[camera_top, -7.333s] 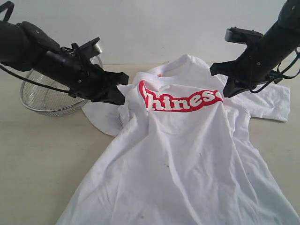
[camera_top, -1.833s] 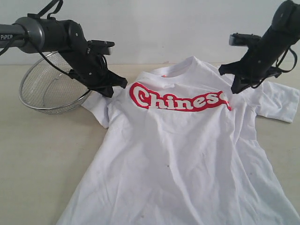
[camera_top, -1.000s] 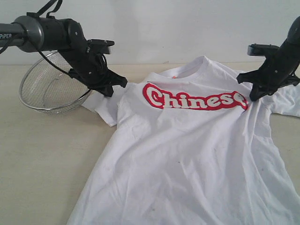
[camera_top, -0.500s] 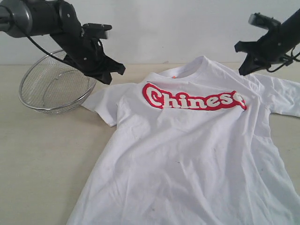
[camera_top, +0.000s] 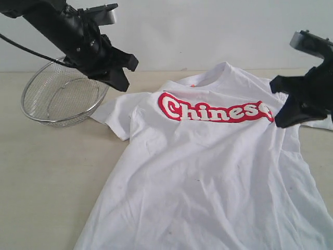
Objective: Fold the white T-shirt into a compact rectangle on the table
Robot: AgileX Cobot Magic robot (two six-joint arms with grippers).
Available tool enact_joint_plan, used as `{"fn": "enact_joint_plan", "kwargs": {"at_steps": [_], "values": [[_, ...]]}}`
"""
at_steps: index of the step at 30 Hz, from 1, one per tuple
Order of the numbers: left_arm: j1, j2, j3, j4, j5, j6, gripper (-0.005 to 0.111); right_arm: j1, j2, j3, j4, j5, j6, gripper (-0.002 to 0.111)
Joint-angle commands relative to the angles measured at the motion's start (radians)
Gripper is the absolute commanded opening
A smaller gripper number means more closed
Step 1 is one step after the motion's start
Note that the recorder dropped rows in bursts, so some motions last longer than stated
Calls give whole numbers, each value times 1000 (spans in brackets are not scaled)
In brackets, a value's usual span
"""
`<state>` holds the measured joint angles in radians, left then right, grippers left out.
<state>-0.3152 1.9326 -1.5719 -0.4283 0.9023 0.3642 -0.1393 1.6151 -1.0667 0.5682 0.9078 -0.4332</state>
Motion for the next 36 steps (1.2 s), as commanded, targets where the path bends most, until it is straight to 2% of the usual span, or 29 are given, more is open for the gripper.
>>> {"fn": "enact_joint_plan", "kwargs": {"at_steps": [1, 7, 12, 19, 27, 31, 36], "values": [[-53, -82, 170, -25, 0, 25, 4, 44, -104, 162, -162, -20, 114, 0], [-116, -181, 426, -73, -98, 46, 4, 44, -169, 354, -172, -46, 110, 0], [-139, -215, 539, -117, -154, 46, 4, 44, -170, 450, -186, -96, 124, 0], [-139, -219, 561, -140, -140, 60, 4, 44, -170, 513, -186, -114, 183, 0], [-139, -252, 561, -245, -124, 152, 4, 44, -170, 612, -202, -174, 214, 0], [-137, -290, 561, -245, -124, 152, 4, 44, -146, 625, -334, -182, 336, 0], [-137, -333, 561, -243, -124, 152, 4, 44, -40, 625, -344, -189, 339, 0]]}}
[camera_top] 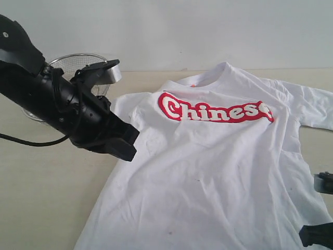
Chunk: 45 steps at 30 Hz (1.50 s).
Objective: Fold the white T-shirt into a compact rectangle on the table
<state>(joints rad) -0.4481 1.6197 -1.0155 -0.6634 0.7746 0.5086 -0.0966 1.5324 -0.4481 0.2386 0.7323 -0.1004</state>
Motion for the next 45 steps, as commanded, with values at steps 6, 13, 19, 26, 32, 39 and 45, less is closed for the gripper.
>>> {"fn": "enact_joint_plan", "kwargs": {"at_steps": [6, 13, 19, 26, 32, 39, 45], "values": [[-4, -20, 4, -5, 4, 8, 4, -6, 75, -13, -196, 9, 196, 0], [-4, -20, 4, -5, 4, 15, 4, -78, 75, -25, -301, 65, 276, 0], [-4, -20, 4, -5, 4, 22, 4, -167, 75, -25, -301, 65, 278, 0], [-4, -20, 4, 4, 4, 22, 4, -201, 75, -25, -303, 61, 278, 0], [-4, -20, 4, 17, 11, 22, 4, -202, 75, -25, -357, 58, 338, 0], [-4, -20, 4, 17, 11, 22, 4, -261, 75, -46, -349, 62, 336, 0], [-4, -20, 4, 17, 11, 22, 4, -263, 60, -46, -254, 32, 249, 0]]}}
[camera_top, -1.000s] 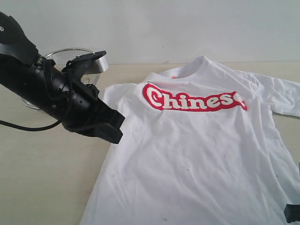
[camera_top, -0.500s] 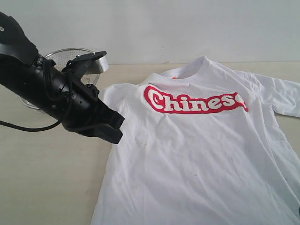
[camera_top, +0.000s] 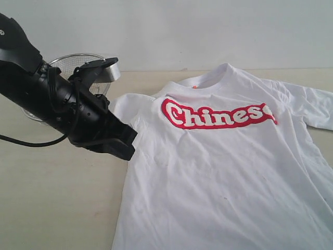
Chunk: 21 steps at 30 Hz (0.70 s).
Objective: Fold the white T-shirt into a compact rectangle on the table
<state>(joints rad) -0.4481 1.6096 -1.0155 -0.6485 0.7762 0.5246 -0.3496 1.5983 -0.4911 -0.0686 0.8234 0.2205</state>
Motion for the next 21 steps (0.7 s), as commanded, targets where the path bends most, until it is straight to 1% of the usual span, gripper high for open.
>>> {"fn": "enact_joint_plan", "kwargs": {"at_steps": [1, 5, 10, 12, 14, 15, 17, 21], "values": [[-4, -10, 4, 2, 9, 6, 4, -10, -16, -3, 77, -65, -88, 0], [-4, -10, 4, 2, 9, 6, 4, -10, -89, -33, 106, -49, -127, 0], [-4, -10, 4, -1, -9, -5, 4, -10, -207, -106, 251, -34, -252, 0], [-4, -10, 4, -22, -48, -5, 4, -10, -231, -151, 336, -32, -323, 0], [-4, -10, 0, -52, -131, -2, 4, -10, -233, -213, 450, -22, -422, 0], [-4, -6, -13, -54, -158, 4, 4, -4, -225, -248, 518, -24, -480, 0], [-4, 23, -70, -47, -153, 13, 4, 12, -196, -322, 571, -52, -510, 0], [-4, 140, -235, -47, -148, 13, 4, 88, -43, -542, 601, -47, -562, 0]]}}
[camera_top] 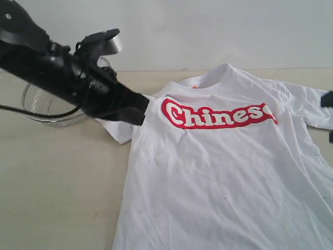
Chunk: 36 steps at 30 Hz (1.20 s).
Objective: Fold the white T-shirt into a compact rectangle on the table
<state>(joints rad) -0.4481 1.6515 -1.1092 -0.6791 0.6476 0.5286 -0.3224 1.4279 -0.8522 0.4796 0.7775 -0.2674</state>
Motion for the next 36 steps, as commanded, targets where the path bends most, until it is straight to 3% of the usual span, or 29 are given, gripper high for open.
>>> {"fn": "enact_joint_plan", "kwargs": {"at_steps": [1, 5, 10, 23, 27, 36], "values": [[-2, 138, -193, -17, -19, 7, 4, 87, 166, -226, 69, 1, -101, 0], [20, 241, -322, -13, -31, -58, 4, 190, 351, -424, 184, -6, -226, 0], [33, 244, -326, -10, -70, -65, 4, 320, 618, -672, 270, 54, -341, 0], [64, 244, -268, -4, -74, -73, 4, 471, 1137, -1516, 291, 182, -157, 0], [64, 244, -261, -4, -67, -73, 4, 473, 1227, -1603, 288, 191, -126, 0], [64, 244, -261, -4, -66, -54, 4, 475, 1249, -1602, 110, 198, -124, 0]]}}
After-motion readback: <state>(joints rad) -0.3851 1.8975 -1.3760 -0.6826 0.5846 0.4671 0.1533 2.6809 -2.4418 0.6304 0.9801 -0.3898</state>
